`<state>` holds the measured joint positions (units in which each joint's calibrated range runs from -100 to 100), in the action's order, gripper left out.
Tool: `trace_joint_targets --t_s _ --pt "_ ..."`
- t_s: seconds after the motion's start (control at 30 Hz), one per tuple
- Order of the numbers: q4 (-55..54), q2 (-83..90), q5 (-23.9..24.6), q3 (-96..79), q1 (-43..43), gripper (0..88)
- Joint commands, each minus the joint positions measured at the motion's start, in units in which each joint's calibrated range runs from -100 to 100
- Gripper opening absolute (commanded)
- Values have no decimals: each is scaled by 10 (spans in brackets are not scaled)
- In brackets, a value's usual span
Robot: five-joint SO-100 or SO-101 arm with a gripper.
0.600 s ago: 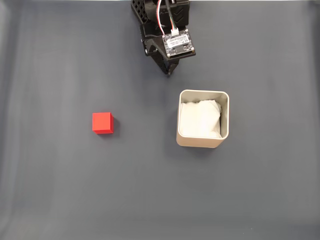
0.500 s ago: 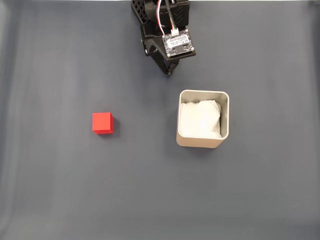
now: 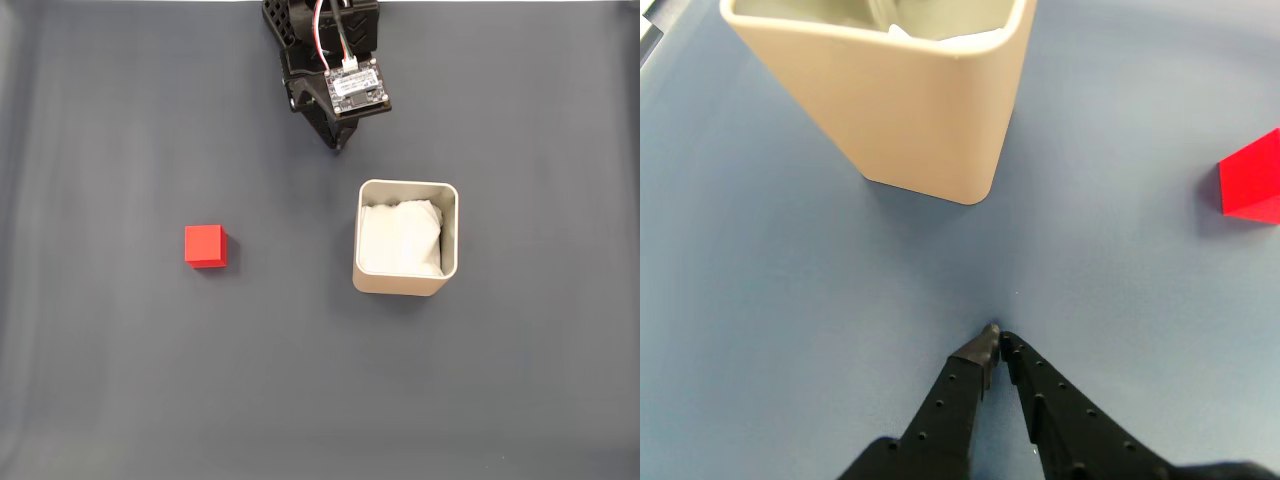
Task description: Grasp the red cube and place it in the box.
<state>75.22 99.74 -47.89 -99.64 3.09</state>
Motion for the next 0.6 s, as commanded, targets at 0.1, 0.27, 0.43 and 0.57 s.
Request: trace_joint_targets --t_s 0.1,0.27,0.43,0.57 --pt "6 3 -4 -4 -8 5" --pt "7 3 -7 -4 -6 4" --pt "7 3 -9 -4 -8 3" --pt "7 3 -9 -4 -8 3"
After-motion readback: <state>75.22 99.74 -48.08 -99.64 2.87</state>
